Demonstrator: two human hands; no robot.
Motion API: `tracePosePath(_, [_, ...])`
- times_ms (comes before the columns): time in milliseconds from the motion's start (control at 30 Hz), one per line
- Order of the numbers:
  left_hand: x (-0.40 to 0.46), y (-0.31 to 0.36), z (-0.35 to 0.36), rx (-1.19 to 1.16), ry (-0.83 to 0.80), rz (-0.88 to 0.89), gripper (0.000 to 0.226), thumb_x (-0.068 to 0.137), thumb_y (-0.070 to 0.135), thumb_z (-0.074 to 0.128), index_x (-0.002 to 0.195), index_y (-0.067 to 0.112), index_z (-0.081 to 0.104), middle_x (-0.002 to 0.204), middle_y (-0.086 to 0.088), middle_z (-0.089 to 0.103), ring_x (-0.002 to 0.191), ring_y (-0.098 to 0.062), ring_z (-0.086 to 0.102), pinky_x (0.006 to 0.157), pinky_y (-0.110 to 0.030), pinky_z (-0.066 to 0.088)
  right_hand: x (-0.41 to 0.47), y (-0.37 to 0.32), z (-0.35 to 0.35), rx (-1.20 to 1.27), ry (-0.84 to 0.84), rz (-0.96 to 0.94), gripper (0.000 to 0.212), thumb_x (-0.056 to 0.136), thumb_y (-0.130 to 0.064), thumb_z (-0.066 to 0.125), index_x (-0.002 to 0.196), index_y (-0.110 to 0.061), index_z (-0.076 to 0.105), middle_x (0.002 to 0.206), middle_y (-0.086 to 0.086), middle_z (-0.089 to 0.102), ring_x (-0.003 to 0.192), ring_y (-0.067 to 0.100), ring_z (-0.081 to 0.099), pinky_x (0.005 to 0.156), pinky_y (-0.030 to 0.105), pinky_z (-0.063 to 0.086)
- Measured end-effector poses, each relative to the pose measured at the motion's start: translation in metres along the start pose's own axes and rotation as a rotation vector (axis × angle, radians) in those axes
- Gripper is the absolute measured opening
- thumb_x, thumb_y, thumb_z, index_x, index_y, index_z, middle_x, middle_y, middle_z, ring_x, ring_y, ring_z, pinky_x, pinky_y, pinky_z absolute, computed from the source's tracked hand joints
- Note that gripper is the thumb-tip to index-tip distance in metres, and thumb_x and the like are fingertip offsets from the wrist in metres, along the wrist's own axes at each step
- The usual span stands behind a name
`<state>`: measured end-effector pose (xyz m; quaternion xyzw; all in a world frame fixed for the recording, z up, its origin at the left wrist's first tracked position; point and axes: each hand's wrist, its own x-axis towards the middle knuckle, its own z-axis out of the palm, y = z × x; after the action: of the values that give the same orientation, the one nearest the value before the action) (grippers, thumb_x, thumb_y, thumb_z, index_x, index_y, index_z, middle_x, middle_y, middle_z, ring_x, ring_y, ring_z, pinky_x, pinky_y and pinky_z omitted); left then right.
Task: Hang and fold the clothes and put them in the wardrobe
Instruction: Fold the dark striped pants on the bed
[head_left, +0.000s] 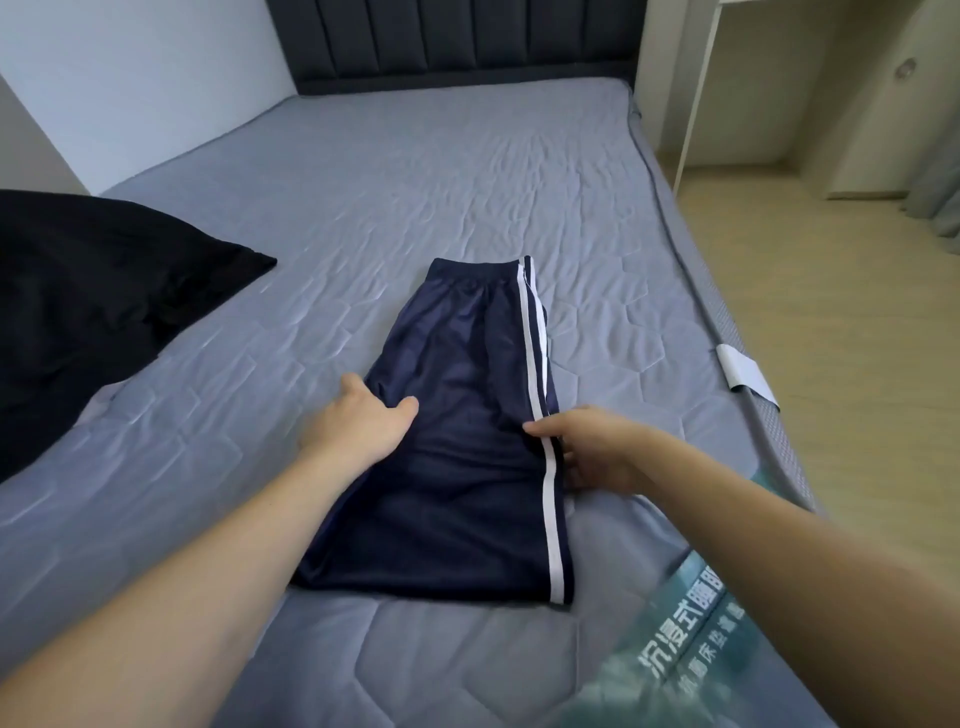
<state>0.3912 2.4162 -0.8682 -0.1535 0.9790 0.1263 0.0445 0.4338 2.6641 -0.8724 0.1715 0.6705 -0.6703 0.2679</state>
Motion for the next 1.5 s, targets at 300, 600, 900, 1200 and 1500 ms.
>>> tracePosePath(300, [0.078,0.051,0.013,-0.183,-0.036,0.065,0.06,0.096,0.05,0.039,0.138,0.008,0.032,0.14,-0.016,0.041,0.127,-0.036,0.04,0.099,-0.047,0.038,0.093,-0.069,0.002,-0.061,0.333,-0.21,0.023,0.088,-0.015,0.061,0.11,-0.007,0.06,0.099,0.01,0.068,0.086,0.024,0.067,0.072,0.032,0.056])
tracePosePath(600, [0.189,0.118,0.012,-0.162,0.011,0.136,0.059,0.097,0.052,0.033,0.133,0.008,0.047,0.137,-0.015,0.044,0.126,-0.034,0.038,0.105,-0.042,0.033,0.193,-0.14,-0.019,-0.26,0.448,-0.322,0.049,0.089,-0.023,0.057,0.134,-0.015,0.04,0.117,0.004,0.05,0.093,0.021,0.057,0.081,0.03,0.046])
tracePosePath(900, [0.224,0.123,-0.001,-0.558,-0.411,0.094,0.033,0.081,0.029,0.069,0.107,0.009,0.065,0.098,-0.007,0.071,0.088,-0.027,0.069,0.08,-0.034,0.056,0.208,-0.173,-0.06,-0.569,0.14,-0.057,0.03,0.077,-0.031,0.079,0.095,-0.011,0.066,0.079,0.0,0.075,0.072,0.015,0.072,0.065,0.022,0.057])
tracePosePath(1200, [0.25,0.148,0.015,-0.173,-0.121,0.102,0.053,0.091,0.049,0.045,0.132,0.016,0.053,0.136,-0.013,0.044,0.121,-0.032,0.044,0.101,-0.036,0.039,0.244,-0.185,-0.048,-0.898,0.44,-0.137,0.042,0.096,-0.029,0.047,0.134,-0.011,0.041,0.135,0.012,0.041,0.118,0.03,0.047,0.094,0.033,0.039])
tracePosePath(1500, [0.253,0.148,0.018,-0.327,0.049,0.081,0.045,0.087,0.04,0.04,0.117,0.01,0.053,0.126,-0.01,0.049,0.115,-0.033,0.045,0.089,-0.041,0.042,0.265,-0.179,-0.036,-0.32,0.342,-0.336,0.055,0.077,-0.045,0.066,0.119,-0.014,0.051,0.122,0.006,0.056,0.104,0.027,0.061,0.089,0.04,0.053])
